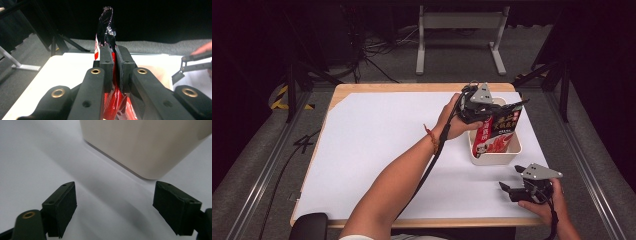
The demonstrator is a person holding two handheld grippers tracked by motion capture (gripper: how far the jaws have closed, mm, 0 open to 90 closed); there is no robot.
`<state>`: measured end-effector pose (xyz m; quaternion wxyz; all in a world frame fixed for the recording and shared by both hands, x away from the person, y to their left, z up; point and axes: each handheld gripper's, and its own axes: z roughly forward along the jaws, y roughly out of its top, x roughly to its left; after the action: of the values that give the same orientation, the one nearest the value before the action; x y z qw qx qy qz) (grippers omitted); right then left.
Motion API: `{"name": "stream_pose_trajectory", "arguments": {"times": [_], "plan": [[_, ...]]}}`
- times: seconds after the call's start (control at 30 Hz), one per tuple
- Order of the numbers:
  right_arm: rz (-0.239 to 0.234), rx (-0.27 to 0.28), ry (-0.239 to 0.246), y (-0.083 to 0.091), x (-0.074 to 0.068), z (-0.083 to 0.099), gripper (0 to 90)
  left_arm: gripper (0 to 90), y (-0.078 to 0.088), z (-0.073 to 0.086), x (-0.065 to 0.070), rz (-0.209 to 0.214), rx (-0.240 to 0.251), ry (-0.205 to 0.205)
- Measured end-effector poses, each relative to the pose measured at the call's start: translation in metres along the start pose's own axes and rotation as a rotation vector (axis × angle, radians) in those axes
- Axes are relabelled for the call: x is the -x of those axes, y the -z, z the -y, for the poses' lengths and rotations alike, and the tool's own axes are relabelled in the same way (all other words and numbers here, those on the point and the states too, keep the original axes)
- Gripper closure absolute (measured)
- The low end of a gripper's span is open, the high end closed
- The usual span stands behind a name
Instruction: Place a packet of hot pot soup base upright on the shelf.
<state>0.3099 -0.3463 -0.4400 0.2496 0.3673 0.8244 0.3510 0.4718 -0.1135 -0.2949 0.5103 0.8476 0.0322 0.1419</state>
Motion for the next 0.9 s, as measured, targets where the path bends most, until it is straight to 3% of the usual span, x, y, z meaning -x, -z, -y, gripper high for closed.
{"name": "stream_pose_trajectory", "arguments": {"times": [0.13, 0.43, 0.9], "plan": [[0.0, 0.002, 0.001, 0.0, 0.0, 0.0, 18.4, 82.1, 0.002, -0.003, -0.001, 0.002, -0.04, -0.02], [0.001, 0.004, 0.0, 0.001, 0.0, 0.0, 18.3, 73.5, 0.008, -0.005, 0.001, -0.035, -0.087, -0.057], [0.009, 0.004, -0.004, 0.001, 0.001, 0.0, 18.3, 54.1, 0.028, 0.003, -0.003, -0.068, -0.046, -0.014]]}}
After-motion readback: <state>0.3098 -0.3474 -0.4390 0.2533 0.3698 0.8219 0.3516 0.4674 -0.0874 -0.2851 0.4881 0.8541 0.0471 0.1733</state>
